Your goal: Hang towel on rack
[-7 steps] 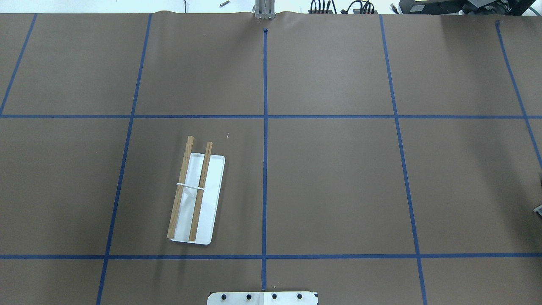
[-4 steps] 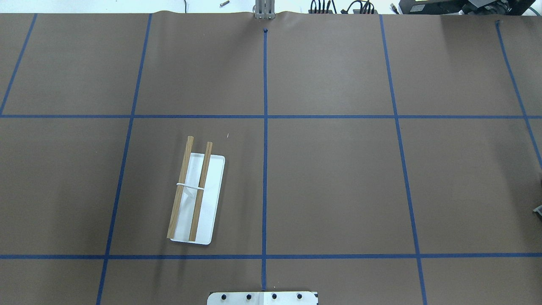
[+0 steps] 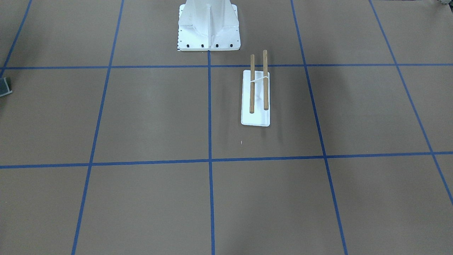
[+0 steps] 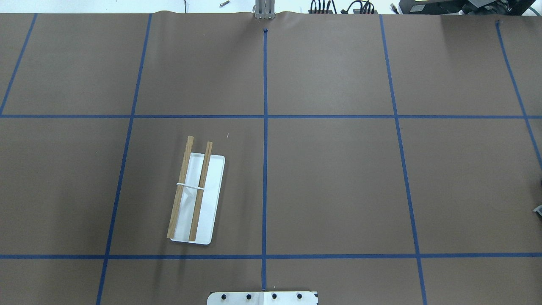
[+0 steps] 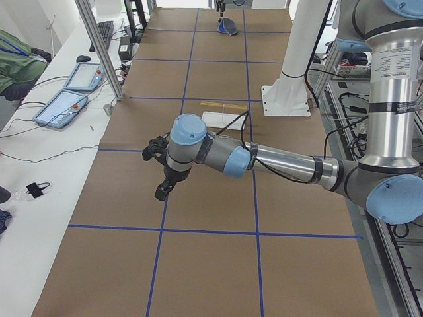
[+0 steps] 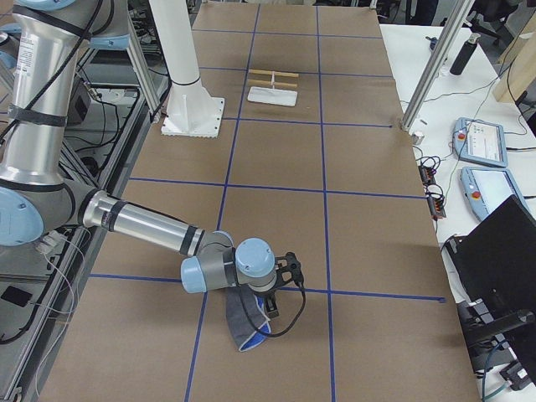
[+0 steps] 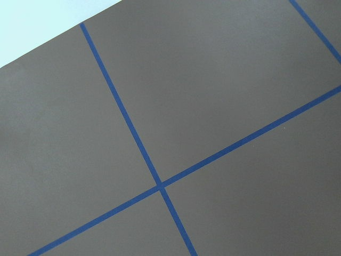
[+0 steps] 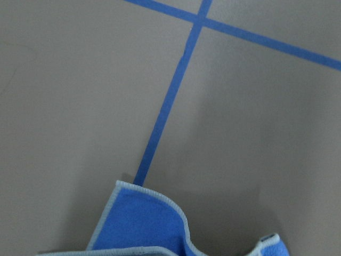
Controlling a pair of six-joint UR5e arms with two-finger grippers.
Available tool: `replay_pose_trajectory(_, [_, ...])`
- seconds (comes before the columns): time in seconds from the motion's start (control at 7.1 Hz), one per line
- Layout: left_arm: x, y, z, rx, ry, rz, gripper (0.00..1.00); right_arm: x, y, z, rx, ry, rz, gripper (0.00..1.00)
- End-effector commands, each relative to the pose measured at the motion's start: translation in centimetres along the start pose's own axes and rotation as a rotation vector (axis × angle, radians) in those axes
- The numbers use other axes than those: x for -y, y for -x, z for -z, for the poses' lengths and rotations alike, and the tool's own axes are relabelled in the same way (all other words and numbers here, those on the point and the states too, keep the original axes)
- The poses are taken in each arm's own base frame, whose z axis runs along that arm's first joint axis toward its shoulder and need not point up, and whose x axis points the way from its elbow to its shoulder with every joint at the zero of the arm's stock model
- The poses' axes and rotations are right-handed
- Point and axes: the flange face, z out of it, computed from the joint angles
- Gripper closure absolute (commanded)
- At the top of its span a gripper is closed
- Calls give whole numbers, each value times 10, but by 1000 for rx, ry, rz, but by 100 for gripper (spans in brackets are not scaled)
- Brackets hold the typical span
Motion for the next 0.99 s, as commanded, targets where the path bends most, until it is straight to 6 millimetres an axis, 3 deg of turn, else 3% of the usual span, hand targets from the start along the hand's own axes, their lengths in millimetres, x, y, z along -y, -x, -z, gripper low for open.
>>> replay_pose_trajectory(0.0, [1, -1, 2, 1, -3, -2, 1, -22, -15, -18, -17, -4, -58, 10])
replay_pose_trajectory(0.42, [2, -1, 2, 1, -6, -6, 2, 3, -4, -40, -95, 40, 15, 12])
replay_pose_trajectory(0.85, [4, -2, 3, 3, -9, -9, 1, 1, -1, -51, -119, 67, 42, 21])
